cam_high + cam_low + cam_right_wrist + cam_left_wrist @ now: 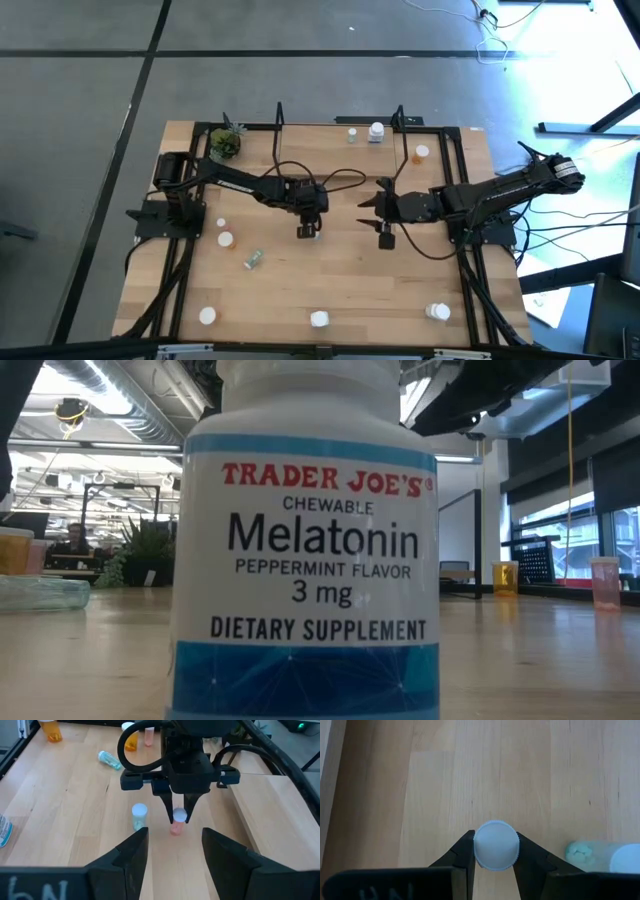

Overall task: Pick and place medicine bottles onto shelf by color
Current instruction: Put the middle pink pill bottle on the shelf

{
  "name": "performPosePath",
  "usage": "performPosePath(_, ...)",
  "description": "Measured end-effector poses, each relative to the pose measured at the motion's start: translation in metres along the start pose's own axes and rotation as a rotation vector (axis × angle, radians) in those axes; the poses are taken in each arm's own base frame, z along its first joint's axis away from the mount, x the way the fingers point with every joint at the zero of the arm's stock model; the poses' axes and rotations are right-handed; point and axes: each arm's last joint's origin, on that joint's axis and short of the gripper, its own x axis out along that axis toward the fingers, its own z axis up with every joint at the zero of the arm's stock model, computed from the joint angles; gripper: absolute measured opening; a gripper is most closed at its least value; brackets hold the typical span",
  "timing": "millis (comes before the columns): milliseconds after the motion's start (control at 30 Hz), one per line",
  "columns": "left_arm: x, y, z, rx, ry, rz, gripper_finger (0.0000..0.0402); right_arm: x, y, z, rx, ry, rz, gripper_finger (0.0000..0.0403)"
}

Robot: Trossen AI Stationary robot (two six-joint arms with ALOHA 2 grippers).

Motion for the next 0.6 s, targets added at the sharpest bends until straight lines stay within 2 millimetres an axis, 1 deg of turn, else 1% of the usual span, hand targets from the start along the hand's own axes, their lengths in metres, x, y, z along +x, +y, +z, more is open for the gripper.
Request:
performPosePath(400,0.0000,-0.0007,-0.0002,-0.008,0.002,-0.025,0.0087,0.0001,0.0000,0.0001,0.000,-0.001,0.000,0.0188)
performPosePath(600,0.0000,-0.0005,-0.0003,-0.034,0.003,-0.018,0.0113,0.0001,0.0000,0.0001,0.000,-0.001,0.000,0.0188)
